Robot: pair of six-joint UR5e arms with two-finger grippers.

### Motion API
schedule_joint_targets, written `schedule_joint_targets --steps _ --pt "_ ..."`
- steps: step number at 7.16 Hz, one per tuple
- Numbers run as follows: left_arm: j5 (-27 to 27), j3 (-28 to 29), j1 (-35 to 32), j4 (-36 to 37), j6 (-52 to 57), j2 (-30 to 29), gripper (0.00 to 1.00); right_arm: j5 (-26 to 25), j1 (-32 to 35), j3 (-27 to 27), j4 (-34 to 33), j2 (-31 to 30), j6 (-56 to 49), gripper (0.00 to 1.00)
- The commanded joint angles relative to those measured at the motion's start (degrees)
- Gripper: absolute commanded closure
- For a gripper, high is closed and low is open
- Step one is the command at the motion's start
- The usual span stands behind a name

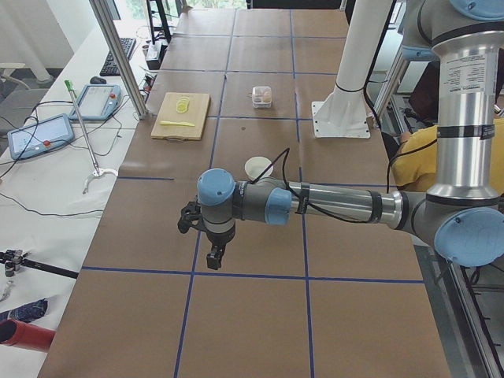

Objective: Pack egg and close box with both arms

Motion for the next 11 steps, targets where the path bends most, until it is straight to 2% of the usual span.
schedule_joint_targets --steps 1,2,4,6,11 --pt "-0.45 -0.82 -0.19 0.13 0.83 0.68 0.00 -0.08 0.07 0.15 -0.02 -0.22 0.00 0.00" --pt "-0.53 -2.14 -0.28 -0.22 0.83 3.04 0.00 -0.43 -0.01 -0.11 -0.02 -0.39 -0.17 0.00" --pt "-1.93 -2.07 -0.10 -0.22 0.92 2.98 0.00 0.53 -0.01 0.23 -0.02 -0.83 -0.61 0.00" --pt "-1.94 -2.76 -0.28 -0.31 0.91 3.06 0.00 0.80 -0.01 2.95 -0.11 -1.62 -0.18 0.00" --pt "-0.80 -1.62 -0.45 0.13 1.18 -1.77 0.00 0.63 -0.10 2.61 -0.02 -1.89 0.09 0.00"
